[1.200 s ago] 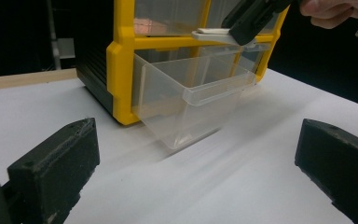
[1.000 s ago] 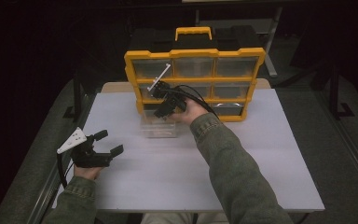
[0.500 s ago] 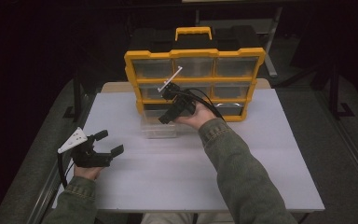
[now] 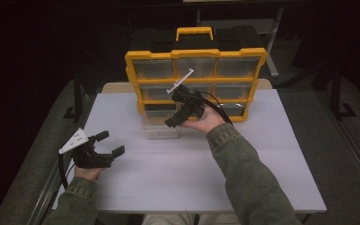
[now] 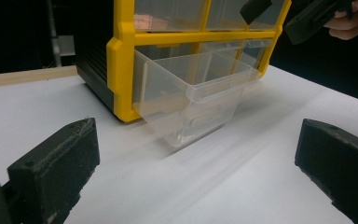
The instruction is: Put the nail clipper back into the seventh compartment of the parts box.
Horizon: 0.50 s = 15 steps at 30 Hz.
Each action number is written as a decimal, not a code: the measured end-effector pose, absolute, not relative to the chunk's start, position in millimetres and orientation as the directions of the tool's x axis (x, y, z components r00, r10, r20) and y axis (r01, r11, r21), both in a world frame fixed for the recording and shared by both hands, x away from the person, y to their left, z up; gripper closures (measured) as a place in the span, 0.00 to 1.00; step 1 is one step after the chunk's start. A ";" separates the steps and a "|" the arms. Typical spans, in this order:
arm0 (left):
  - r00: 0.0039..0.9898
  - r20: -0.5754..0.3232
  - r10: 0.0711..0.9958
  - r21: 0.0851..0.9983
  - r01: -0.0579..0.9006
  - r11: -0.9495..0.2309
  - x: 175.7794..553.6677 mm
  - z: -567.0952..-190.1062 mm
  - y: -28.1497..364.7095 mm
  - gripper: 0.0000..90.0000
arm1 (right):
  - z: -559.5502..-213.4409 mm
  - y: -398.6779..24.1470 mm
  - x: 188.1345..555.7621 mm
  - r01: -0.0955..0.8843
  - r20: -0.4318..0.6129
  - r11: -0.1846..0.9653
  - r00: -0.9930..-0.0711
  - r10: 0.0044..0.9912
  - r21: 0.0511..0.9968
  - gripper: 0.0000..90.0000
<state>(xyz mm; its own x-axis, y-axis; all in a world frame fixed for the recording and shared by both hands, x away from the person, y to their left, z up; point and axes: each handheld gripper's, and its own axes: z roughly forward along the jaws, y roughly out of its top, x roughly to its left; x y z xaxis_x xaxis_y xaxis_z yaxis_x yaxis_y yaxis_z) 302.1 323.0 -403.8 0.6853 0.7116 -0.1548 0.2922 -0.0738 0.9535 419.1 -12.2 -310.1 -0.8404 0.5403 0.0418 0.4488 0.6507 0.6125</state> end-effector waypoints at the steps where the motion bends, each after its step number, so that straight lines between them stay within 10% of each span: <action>1: 0.685 -0.155 0.712 0.954 0.292 -0.074 302.1 -403.9 323.1 0.00 | -310.5 -12.8 418.4 0.448 0.040 0.654 -0.841 0.539 0.609 0.00; 15: 0.681 -0.154 0.716 0.953 0.294 -0.075 301.6 -403.8 322.4 0.00 | -317.0 -32.7 407.4 0.459 0.047 0.642 -0.833 0.551 0.614 0.00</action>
